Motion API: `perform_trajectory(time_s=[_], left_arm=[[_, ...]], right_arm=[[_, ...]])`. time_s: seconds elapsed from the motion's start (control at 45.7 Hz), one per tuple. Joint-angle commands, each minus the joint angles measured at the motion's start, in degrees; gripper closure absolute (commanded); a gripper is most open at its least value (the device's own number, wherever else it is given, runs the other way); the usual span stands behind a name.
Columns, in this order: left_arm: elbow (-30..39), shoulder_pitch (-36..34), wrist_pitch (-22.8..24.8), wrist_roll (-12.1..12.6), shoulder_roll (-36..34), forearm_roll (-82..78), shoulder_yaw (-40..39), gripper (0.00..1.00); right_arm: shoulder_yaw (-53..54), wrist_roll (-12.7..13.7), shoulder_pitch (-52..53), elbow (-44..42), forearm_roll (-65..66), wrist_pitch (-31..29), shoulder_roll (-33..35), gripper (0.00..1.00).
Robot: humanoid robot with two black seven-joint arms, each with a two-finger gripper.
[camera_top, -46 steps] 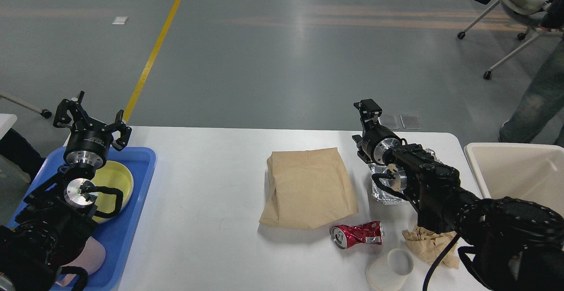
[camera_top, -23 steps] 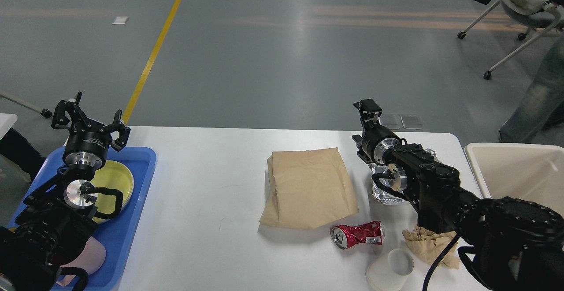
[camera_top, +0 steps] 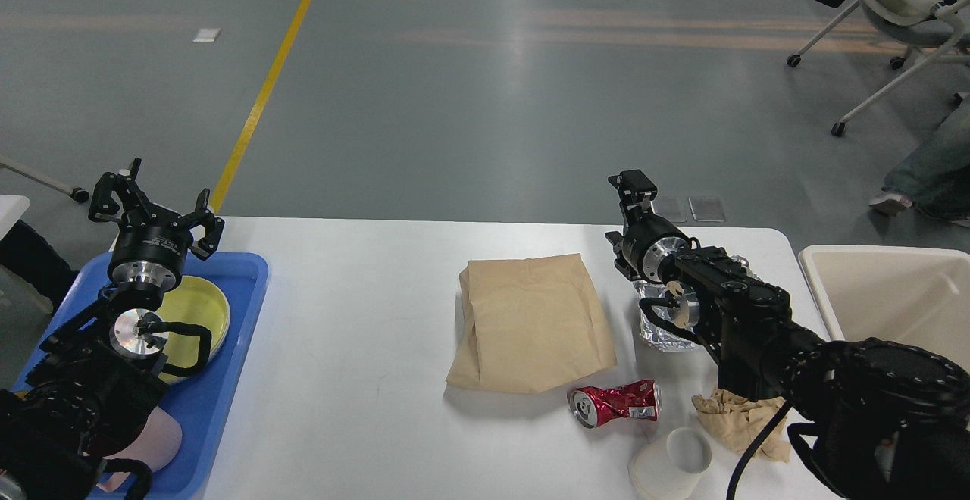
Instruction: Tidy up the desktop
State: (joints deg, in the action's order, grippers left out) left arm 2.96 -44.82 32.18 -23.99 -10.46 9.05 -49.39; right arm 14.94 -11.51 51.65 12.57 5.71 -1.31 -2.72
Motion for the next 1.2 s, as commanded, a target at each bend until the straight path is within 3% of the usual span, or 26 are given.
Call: perform_trajectory(time_s=[0.0,0.765,1.181], left_arm=[[0.0,0.0,0.0,0.0,0.0,0.0,0.0,0.04],[-0.1,0.0,0.0,0.0,0.0,0.0,0.0,0.04],[0.0,0.0,0.0,0.0,0.0,0.0,0.0,0.04]], right_arm=[[0.0,0.0,0.0,0.0,0.0,0.0,0.0,0.0],[1.0,0.3,0.7,0.0,-0.6,-0.2,-0.2,0.0],[7.7,0.4,3.5,-0.1,-1.1,-0.3,5.7,0.0]])
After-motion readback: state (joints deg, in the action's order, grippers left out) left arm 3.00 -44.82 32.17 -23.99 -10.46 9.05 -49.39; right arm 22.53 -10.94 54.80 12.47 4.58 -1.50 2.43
